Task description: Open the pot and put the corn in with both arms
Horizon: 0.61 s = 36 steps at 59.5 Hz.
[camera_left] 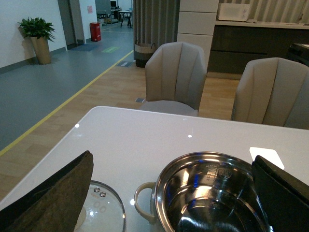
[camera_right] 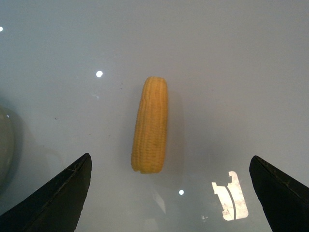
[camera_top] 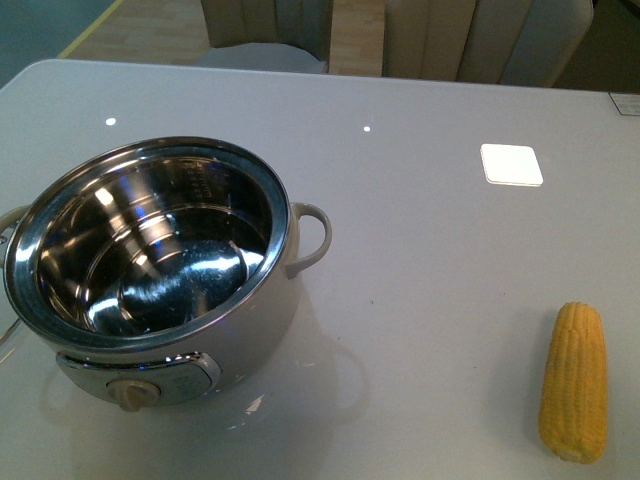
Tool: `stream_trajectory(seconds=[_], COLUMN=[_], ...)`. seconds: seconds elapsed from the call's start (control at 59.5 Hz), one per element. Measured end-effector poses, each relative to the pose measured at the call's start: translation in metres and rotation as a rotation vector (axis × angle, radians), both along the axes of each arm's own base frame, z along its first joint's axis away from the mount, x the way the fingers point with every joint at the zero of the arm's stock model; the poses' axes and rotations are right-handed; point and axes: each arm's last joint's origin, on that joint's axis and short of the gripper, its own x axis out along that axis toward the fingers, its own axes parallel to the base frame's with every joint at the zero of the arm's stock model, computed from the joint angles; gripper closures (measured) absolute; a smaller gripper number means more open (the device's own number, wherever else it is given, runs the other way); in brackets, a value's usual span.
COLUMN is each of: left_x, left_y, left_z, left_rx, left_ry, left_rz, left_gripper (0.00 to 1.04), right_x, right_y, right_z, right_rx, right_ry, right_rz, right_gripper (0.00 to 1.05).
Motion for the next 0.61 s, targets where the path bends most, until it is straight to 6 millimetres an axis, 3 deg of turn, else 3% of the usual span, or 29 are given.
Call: stream_trajectory(seconds=[0.336, 0.42, 0.605], left_x=[0.000, 0.000, 0.000], left_y=[0.000, 0.000, 0.000], left_z=[0.000, 0.000, 0.000], left_rx=[0.000, 0.000, 0.000], left_ry=[0.000, 0.000, 0.000], left_rz=[0.000, 0.000, 0.000], left_gripper=[0.07, 0.07, 0.07], right_x=[0.058, 0.073, 0.093], right_y=[0.011, 0.016, 0.021], right_z=[-0.032, -0.049, -0.071], right_rx=[-0.040, -0.027, -0.034], right_ry=[0.099, 0.194, 0.267], right_rz=[0.004, 0.015, 0.006], right_gripper=[0.09, 0.09, 0.09])
